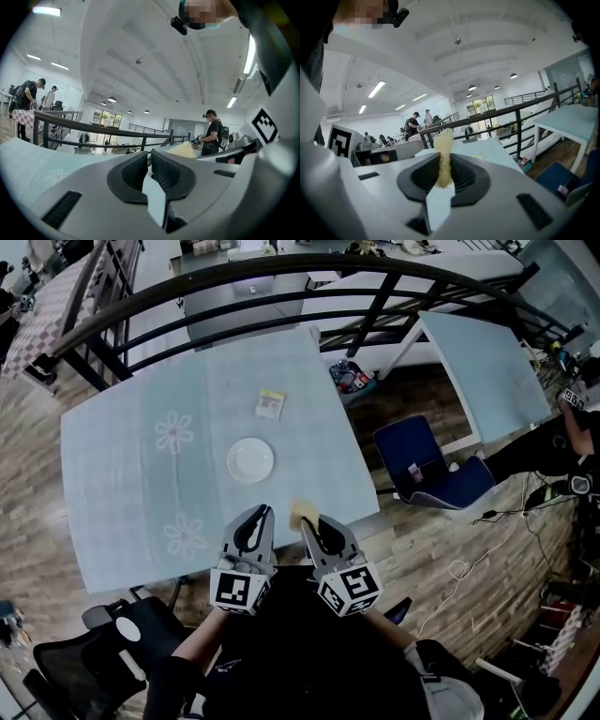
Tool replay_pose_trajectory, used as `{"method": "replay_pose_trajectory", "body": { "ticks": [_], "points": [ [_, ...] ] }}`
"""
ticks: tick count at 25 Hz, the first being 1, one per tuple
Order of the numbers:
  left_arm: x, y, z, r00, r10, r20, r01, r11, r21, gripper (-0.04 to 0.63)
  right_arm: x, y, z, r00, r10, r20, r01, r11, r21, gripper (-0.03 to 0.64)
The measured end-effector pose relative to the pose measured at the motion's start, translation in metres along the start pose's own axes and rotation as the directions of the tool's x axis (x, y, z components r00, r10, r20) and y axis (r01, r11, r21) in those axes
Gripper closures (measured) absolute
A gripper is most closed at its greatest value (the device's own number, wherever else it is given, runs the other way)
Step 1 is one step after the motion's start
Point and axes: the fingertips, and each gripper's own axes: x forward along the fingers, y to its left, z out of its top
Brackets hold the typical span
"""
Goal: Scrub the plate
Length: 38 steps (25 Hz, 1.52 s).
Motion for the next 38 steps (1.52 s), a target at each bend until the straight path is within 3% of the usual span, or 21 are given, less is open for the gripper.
{"method": "replay_pose_trajectory", "body": {
  "ticks": [5,9,17,27,38],
  "points": [
    [0.006,-0.066,-0.010,1.000,-0.001,0.017,0.001,1.000,0.022,0.563,-0.041,-0.027,0.000,0.998,0.047,0.037,-0.046,0.999,-0.012,0.557],
    [0.009,-0.102,-0.018,0.998,0.039,0.043,-0.041,0.998,0.042,0.563,-0.068,-0.043,-0.002,0.992,0.109,0.062,-0.105,0.993,-0.060,0.557],
    [0.017,-0.154,-0.035,0.996,0.071,0.058,-0.073,0.997,0.032,0.563,-0.107,-0.087,0.001,0.992,0.096,0.082,-0.089,0.992,-0.094,0.558],
    [0.030,-0.174,-0.035,0.998,0.045,0.043,-0.048,0.996,0.078,0.562,-0.119,-0.098,0.010,0.982,0.127,0.137,-0.113,0.988,-0.104,0.561],
    [0.019,-0.174,-0.042,0.988,0.147,0.054,-0.149,0.988,0.042,0.563,-0.124,-0.092,0.008,0.969,0.219,0.118,-0.201,0.969,-0.146,0.561]
  ]
}}
